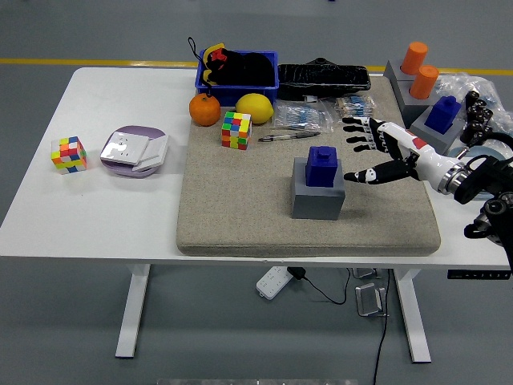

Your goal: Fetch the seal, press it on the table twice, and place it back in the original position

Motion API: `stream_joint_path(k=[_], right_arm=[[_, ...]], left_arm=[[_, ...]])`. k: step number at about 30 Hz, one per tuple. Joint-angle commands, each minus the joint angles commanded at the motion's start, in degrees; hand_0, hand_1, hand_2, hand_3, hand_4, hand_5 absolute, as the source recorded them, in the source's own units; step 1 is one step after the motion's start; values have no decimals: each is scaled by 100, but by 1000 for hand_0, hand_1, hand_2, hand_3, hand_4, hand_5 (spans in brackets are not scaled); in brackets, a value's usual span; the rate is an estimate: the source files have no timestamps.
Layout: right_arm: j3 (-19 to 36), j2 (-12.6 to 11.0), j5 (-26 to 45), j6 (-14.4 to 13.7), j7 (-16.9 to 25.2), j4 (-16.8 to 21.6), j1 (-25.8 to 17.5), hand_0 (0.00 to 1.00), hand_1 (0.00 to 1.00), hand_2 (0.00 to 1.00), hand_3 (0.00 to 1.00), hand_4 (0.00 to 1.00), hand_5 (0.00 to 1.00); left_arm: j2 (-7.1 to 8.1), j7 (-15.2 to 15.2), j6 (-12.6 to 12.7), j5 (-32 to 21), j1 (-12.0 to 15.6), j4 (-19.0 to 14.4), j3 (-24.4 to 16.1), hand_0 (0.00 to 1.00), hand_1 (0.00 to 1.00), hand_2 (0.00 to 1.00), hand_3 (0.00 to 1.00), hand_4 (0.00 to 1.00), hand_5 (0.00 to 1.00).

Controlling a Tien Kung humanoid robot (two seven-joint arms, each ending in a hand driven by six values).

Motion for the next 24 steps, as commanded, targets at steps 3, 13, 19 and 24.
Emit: stream_joint_path(k=[3,13,19,24], right_arm=[[-73,44,12,-87,49,-33,14,839,822,887,923,972,2],[-440,140,115,-377,308,-158,93,788,740,772,829,933,2],[-581,197,209,-572,443,-196,96,751,700,721,795,888,2],[-652,235,282,-637,480,-238,92,738,686,705,785,859,2]], left_arm=[[-4,-1,-3,1,-2,-1,3,811,815,784,834,785,391],[-17,0,-9,-35,8,6,63,811,814,785,836,786,391],[-27,-3,-11,-25,-3,0,52,811,815,786,834,786,390],[-30,-2,-10,-46,-1,8,81,812,815,786,835,787,392]])
